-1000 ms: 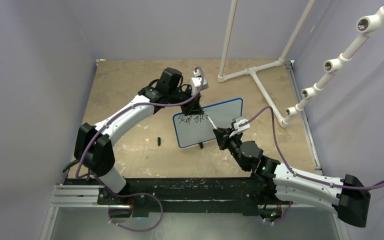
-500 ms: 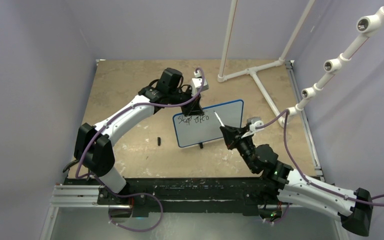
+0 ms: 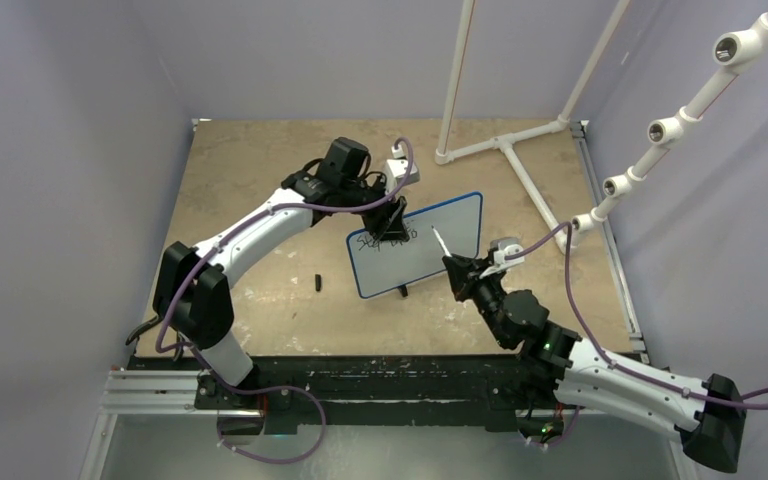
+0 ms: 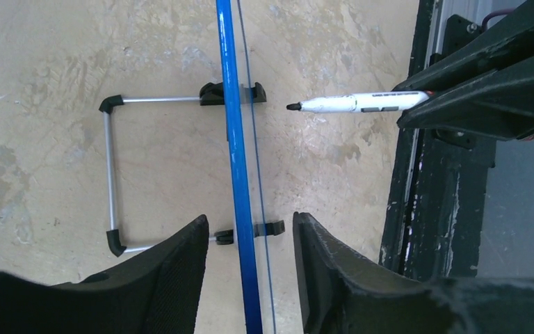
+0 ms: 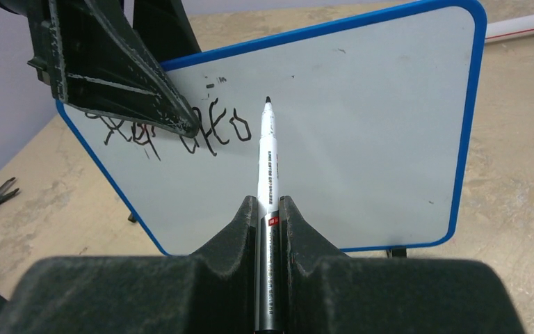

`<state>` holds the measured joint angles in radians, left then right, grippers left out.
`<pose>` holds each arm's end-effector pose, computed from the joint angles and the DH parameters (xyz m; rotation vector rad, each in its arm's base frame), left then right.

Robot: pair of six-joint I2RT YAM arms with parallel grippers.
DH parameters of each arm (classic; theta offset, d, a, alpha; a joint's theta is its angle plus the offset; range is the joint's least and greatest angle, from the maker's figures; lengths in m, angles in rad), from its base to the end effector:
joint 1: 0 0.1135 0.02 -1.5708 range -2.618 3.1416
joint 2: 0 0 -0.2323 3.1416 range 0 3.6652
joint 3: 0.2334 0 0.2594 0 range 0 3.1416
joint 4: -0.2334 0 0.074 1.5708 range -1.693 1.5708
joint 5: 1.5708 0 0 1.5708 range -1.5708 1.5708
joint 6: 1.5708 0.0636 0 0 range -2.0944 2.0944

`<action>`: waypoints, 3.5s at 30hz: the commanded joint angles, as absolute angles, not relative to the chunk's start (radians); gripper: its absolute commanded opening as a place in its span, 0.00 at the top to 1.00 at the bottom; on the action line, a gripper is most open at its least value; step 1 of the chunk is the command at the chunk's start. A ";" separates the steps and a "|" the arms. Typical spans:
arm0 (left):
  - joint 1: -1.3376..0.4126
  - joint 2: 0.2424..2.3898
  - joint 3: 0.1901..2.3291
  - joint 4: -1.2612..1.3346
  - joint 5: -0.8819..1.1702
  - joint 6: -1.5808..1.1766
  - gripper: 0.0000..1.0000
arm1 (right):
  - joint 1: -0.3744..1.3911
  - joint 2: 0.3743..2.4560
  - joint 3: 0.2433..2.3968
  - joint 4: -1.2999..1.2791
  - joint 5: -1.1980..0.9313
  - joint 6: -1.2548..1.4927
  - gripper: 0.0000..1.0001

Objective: Write a sentence on the whiteboard

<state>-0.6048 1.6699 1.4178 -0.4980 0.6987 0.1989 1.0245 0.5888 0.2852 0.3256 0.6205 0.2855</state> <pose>0.2993 -0.2566 0.2562 1.2258 1.9593 -1.0147 0.1414 0.1613 0.2271 -0.0833 1.5773 0.5530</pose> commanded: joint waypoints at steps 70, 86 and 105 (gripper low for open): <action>-0.683 1.730 1.535 -0.421 0.604 0.174 1.00 | 0.971 0.681 0.273 0.429 0.658 0.280 1.00; -0.681 1.735 1.535 -0.422 0.605 0.172 1.00 | 0.972 0.670 0.279 0.498 0.588 0.216 1.00; -0.682 1.724 1.534 -0.421 0.609 0.174 1.00 | 0.971 0.728 0.296 0.424 0.600 0.293 1.00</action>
<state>-0.6800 1.7432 1.5352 -0.4339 0.5869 0.1337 0.9749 0.7261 0.2592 0.4404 0.5850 0.2577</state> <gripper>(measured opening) 0.052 0.126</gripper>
